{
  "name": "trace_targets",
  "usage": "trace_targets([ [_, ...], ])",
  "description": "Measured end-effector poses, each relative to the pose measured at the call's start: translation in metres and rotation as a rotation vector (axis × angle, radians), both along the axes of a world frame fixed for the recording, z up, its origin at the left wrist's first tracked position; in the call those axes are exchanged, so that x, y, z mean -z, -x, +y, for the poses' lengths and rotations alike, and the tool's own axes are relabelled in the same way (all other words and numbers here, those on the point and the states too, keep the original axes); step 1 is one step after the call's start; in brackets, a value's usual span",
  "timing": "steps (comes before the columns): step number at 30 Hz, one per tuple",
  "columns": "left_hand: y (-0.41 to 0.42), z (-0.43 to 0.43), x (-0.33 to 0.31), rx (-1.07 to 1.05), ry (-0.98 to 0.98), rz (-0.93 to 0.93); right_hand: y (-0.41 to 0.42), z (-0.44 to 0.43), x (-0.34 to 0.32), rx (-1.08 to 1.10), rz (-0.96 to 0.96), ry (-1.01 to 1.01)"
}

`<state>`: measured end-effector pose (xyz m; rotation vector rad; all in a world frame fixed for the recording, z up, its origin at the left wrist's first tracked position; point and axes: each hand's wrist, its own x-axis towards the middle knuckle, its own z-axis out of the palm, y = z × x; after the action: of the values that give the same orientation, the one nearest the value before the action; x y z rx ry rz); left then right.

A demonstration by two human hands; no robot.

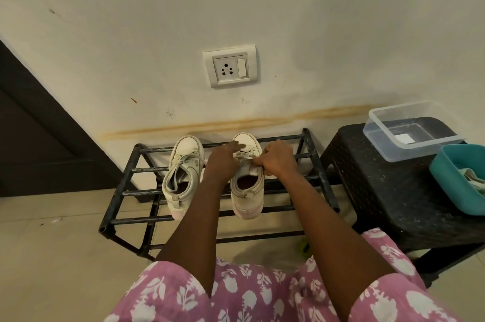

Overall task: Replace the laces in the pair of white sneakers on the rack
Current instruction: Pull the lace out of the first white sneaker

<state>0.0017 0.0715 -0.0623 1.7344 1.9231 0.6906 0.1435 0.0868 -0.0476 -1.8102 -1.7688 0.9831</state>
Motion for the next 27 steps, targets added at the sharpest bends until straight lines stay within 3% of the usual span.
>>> trace_targets([
  [3,0.000,0.002,0.001,0.019,-0.033,0.087,-0.001,0.001,0.001,-0.001,-0.001,0.001],
  [17,-0.012,0.001,-0.006,0.060,-0.015,0.080,0.001,0.002,0.002,0.026,0.011,0.013],
  [23,-0.014,0.001,-0.006,-0.104,-0.018,-0.031,0.001,0.002,0.000,0.019,0.014,0.013],
  [27,-0.010,0.003,-0.007,-0.344,0.087,-0.327,0.001,0.003,0.001,0.020,0.019,0.016],
])
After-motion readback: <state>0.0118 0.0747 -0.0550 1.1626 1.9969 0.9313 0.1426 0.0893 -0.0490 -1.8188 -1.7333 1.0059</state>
